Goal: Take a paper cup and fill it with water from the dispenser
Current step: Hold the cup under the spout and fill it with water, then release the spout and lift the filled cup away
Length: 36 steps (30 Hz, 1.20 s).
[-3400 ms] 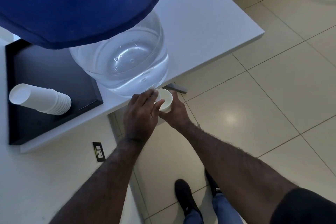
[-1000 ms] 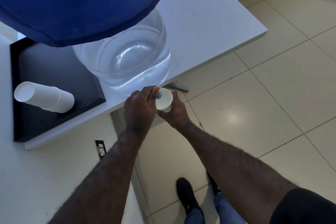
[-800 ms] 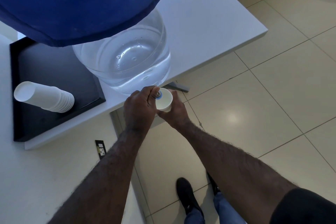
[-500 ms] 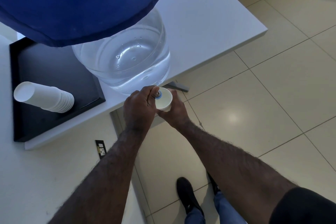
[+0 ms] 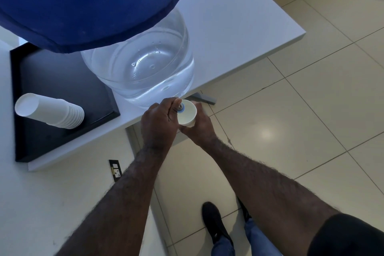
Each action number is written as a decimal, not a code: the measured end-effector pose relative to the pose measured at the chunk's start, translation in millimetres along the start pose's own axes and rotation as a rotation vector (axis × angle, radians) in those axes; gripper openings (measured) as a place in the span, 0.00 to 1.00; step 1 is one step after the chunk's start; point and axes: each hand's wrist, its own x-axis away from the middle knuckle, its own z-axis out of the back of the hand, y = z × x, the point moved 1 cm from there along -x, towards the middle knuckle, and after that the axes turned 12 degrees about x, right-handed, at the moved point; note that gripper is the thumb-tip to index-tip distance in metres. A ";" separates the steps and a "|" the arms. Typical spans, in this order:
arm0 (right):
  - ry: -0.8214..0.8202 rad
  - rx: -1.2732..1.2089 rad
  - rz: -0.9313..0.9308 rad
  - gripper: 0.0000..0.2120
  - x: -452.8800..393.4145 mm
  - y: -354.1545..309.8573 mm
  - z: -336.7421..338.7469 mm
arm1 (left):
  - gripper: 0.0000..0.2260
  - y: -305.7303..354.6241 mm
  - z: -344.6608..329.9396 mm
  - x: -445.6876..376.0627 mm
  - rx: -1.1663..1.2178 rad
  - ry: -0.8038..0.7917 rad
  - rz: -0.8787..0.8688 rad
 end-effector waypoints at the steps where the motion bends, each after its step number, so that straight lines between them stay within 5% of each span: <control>1: -0.001 -0.001 0.000 0.33 -0.5 0.1 0.4 | 0.14 -0.4 -0.1 -0.1 -0.005 -0.002 -0.007; 9: 0.003 0.018 0.014 0.34 1.2 0.8 4.0 | 0.10 -0.1 -0.3 2.9 -0.045 0.038 -0.096; 17: 0.000 -0.015 0.000 0.32 6.0 -0.4 4.8 | 0.12 -8.9 0.0 23.7 -0.251 -0.074 -0.416; 36: 0.044 0.051 -0.075 0.33 46.8 14.9 38.0 | 0.16 -2.7 -1.8 35.5 -0.015 -0.108 -0.146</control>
